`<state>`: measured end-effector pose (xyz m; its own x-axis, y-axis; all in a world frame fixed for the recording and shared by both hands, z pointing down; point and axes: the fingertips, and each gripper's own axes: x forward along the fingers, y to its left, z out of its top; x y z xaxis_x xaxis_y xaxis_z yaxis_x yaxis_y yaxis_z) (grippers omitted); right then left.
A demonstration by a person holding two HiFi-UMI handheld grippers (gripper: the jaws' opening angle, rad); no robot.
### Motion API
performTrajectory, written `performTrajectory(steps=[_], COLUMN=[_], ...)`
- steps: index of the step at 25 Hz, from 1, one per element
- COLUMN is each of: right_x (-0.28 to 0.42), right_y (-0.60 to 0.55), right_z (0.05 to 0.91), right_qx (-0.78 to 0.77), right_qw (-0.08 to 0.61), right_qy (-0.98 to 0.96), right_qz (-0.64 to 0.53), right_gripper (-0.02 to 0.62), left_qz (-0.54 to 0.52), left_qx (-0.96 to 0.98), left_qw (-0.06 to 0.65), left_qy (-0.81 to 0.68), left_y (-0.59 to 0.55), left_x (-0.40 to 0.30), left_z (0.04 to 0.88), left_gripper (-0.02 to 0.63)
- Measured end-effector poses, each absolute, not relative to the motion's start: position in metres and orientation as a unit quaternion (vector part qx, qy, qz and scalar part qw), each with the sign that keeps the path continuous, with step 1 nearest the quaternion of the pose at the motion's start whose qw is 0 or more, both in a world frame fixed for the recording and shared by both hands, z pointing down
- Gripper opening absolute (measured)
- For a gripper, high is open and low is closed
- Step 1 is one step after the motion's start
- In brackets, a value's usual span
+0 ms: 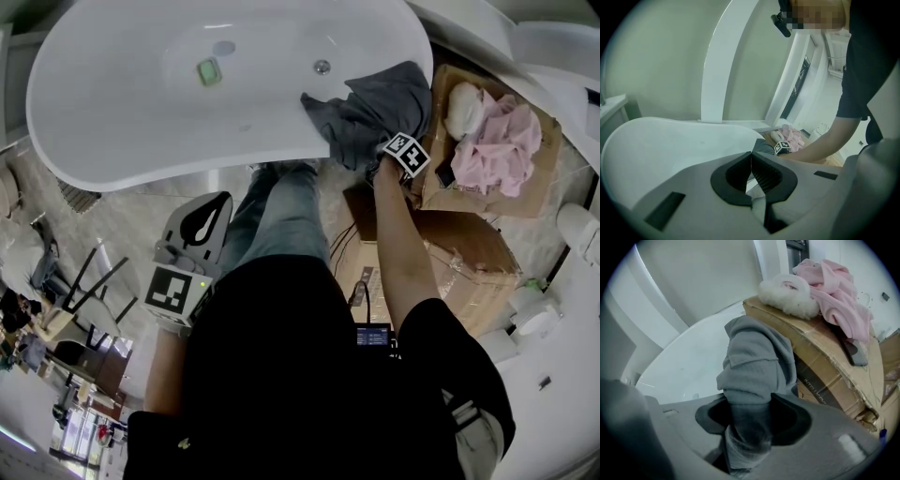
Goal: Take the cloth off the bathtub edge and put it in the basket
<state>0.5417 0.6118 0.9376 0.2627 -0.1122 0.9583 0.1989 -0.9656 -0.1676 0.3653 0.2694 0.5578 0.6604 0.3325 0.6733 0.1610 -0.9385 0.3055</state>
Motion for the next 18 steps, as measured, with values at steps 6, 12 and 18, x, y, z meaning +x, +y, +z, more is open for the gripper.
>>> performTrajectory(steps=[6,12,18], right_x=[0.532,0.522,0.513], right_y=[0.615,0.601,0.584], right_z=[0.917,0.887,0.836], right_qx=[-0.807,-0.827,-0.847], right_qw=[0.088,0.06,0.06], right_qy=[-0.016,0.015,0.047], right_qz=[-0.583,-0.558,-0.526], right_gripper=[0.104,0.097,0.095], left_qz=[0.38,0.362,0.342], left_qx=[0.907,0.914,0.923], left_qw=[0.109,0.112,0.107], left_qy=[0.144,0.143,0.142], left_y=[0.268,0.257,0.242], left_x=[0.357,0.349,0.337], left_z=[0.552,0.539,0.517], left_gripper=[0.013,0.013,0.012])
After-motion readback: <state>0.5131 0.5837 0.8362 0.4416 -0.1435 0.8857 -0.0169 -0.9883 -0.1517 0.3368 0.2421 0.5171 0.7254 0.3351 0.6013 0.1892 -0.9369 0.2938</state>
